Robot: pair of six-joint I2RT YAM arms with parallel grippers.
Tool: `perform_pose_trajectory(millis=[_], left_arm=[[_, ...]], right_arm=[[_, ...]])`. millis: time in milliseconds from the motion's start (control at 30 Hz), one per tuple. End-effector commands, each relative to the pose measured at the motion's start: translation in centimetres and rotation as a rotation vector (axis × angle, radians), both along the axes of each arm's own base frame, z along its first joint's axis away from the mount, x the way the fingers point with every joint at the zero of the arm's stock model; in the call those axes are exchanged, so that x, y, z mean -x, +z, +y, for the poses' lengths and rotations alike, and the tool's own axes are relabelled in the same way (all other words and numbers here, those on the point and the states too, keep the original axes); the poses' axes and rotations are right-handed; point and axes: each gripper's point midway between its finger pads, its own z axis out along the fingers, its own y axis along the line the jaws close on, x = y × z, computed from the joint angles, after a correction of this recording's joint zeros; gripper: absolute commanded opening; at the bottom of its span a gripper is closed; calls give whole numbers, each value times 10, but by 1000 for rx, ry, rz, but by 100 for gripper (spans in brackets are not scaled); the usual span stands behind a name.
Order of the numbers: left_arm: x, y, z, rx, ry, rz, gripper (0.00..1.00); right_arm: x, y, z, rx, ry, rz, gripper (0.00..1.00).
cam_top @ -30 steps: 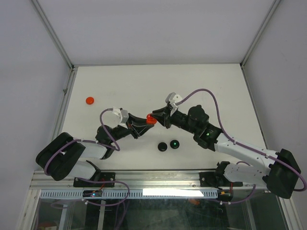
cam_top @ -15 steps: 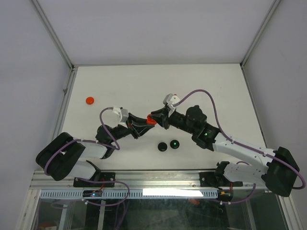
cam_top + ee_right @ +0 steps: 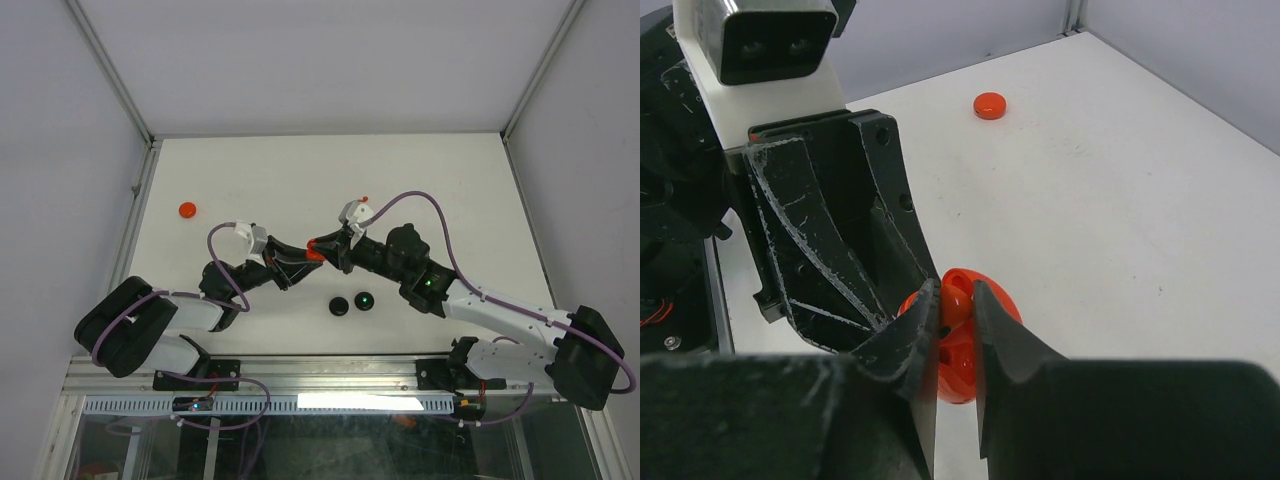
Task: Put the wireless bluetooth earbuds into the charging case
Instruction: Place the earbud in the charging case.
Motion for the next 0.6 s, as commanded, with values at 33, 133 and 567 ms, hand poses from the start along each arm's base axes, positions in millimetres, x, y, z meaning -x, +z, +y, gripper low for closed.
perform_pose_trajectory(millis=[33, 133, 567], left_arm=[[12, 64, 8, 181, -9, -175, 0], [12, 64, 8, 183, -7, -169, 0], [14, 64, 11, 177, 4, -197, 0]], right_arm=[[3, 20, -1, -47, 4, -56, 17], [3, 18, -1, -41, 4, -51, 17], [18, 11, 7, -12, 104, -35, 31]])
